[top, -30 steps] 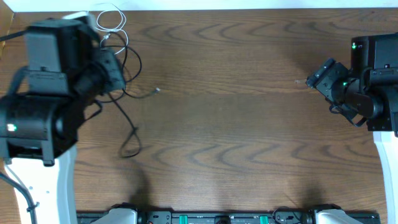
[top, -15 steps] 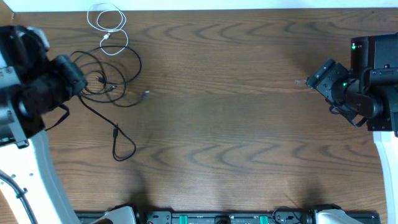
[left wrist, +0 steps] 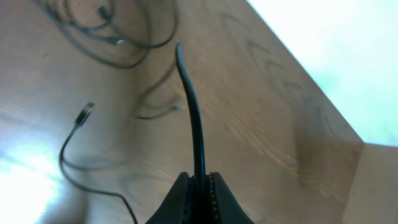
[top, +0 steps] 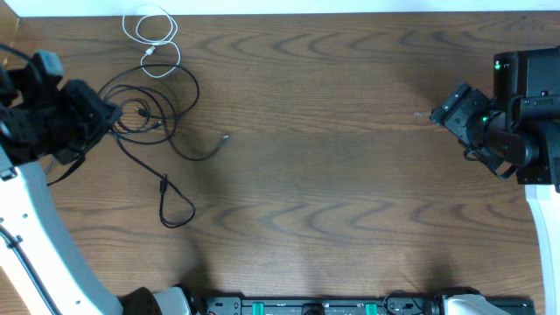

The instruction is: Untangle cables

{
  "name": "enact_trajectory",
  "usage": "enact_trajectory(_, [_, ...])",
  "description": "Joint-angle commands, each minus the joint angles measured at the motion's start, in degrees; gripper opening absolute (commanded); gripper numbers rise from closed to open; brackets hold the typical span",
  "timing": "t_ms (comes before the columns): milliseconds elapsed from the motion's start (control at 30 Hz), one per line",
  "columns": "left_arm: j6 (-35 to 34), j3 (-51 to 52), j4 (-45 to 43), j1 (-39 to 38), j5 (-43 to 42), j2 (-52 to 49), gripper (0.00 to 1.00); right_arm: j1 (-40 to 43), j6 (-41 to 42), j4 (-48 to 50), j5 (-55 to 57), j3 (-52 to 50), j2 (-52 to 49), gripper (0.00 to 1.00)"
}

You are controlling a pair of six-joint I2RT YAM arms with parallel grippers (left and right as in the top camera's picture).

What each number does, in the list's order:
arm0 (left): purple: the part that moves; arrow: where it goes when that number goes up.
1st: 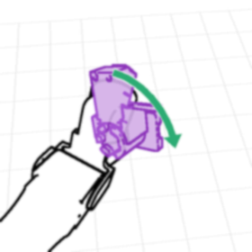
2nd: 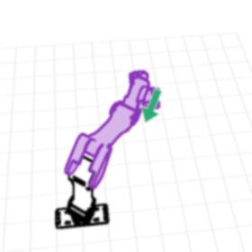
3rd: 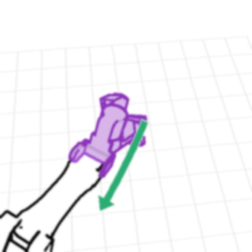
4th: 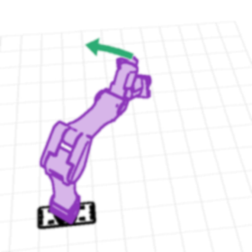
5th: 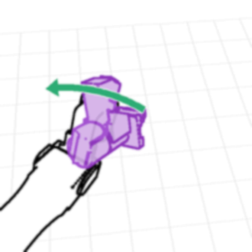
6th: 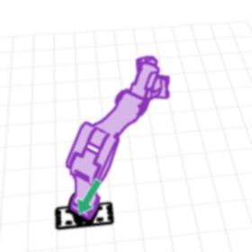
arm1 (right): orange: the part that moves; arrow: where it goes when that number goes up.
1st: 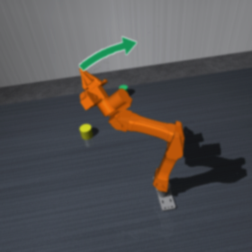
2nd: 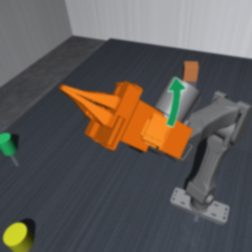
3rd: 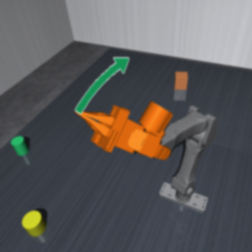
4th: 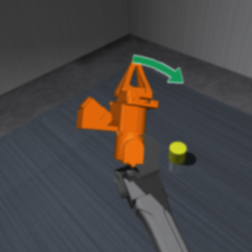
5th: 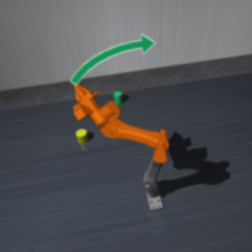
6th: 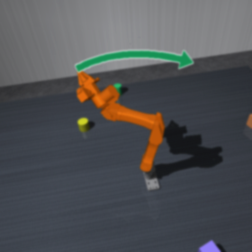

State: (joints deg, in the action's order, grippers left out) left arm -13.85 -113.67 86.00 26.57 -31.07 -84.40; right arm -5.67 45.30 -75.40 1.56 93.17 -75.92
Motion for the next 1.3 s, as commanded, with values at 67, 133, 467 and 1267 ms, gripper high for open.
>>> enact_trajectory(67, [1.6,0.6,1.5,5.7,2.6,-2.7,0.07,0.3,-1.3,0.0,0.9,0.8,-0.3,0.82])
enact_trajectory(133, [1.8,1.5,1.1,7.8,2.6,-3.7,0.08,0.3,-1.3,0.0,0.9,0.8,-0.3,0.82])
enact_trajectory(467, [2.6,9.2,-1.5,15.7,2.9,-11.5,0.08,0.3,-1.3,0.2,0.9,0.8,-0.3,0.83])
enact_trajectory(1267, [-11.1,9.3,-11.6,23.5,44.9,-24.8,0.08,0.3,-1.3,1.0,0.9,0.8,-0.3,0.83])
